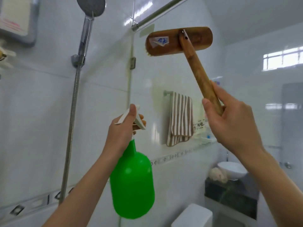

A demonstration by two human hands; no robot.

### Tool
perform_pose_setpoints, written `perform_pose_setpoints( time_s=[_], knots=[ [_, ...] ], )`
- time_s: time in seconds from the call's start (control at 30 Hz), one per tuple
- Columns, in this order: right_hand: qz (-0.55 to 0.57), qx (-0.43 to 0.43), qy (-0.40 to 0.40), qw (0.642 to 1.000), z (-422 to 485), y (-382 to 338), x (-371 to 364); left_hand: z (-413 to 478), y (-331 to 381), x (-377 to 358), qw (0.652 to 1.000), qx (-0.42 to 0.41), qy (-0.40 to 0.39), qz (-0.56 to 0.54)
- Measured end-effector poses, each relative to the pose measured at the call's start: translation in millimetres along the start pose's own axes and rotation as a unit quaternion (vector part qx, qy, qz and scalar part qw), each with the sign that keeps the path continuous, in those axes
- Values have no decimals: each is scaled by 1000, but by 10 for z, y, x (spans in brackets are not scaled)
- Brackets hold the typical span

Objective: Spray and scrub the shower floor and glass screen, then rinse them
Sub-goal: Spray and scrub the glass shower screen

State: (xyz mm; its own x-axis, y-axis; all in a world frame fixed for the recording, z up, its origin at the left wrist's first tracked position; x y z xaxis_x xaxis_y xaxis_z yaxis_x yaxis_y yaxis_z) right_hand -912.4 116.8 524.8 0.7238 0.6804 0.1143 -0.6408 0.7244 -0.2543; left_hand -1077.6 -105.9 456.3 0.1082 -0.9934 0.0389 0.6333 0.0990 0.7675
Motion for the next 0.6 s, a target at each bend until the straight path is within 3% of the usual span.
perform_pose_setpoints(
  time_s=[0.47,0.6],
  knots=[
    [-149,-17,3,989,-6,126,-68,383,-126,-88,1000,8,-3,-10],
    [-160,-5,10,987,22,171,-89,466,-187,-34,999,18,37,-6]
  ],
)
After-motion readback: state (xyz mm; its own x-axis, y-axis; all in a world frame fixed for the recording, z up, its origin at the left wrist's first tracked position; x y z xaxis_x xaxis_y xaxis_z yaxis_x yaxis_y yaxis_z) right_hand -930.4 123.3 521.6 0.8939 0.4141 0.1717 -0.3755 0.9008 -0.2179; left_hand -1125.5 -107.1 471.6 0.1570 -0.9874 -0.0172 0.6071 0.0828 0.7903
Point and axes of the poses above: each hand's wrist, its own z-axis towards the middle knuckle, its own x-axis out of the back of the hand, y = z × x, the point moved 10 cm from there along z, towards the middle knuckle, and after that the axes turned 15 degrees about z, right-handed, at the moved point
